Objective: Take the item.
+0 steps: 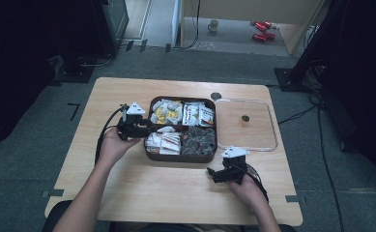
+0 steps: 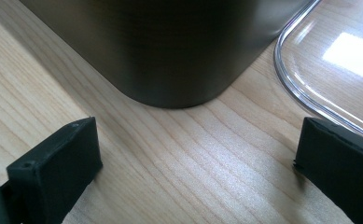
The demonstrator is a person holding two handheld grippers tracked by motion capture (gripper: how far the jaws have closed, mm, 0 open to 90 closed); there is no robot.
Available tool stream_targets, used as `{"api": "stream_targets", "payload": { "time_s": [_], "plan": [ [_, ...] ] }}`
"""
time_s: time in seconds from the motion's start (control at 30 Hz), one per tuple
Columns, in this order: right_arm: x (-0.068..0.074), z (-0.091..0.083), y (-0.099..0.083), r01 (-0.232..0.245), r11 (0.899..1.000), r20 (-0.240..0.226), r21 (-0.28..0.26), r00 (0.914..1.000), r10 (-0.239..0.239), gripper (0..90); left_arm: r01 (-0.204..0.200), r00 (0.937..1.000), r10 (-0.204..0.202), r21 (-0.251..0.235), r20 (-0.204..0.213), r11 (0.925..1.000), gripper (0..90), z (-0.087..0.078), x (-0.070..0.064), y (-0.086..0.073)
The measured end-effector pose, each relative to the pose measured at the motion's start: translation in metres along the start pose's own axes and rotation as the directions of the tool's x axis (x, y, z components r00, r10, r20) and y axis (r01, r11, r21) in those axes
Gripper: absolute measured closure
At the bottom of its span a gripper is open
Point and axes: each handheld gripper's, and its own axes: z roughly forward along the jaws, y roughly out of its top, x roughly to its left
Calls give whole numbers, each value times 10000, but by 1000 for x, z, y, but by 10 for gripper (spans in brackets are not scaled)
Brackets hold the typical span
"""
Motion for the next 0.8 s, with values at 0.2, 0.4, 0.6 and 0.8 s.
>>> {"api": "stream_targets", "payload": {
  "time_s": [0.2,0.4,0.6,0.8],
  "plan": [
    [0,0,0,1,10000,-4,0,10000,-1,0,-72,9998,67,253,212,9997,567,13,-2,-1],
    [0,0,0,-18,10000,1,10,10000,18,0,-196,9995,186,396,273,9990,584,24,-3,-2],
    [0,0,0,-19,10000,1,9,10000,19,0,-368,9991,356,564,218,9977,601,33,-3,-2],
    [0,0,0,-16,10000,1,9,10000,16,0,-276,9981,229,822,566,9962,646,36,0,0]
  ]
}}
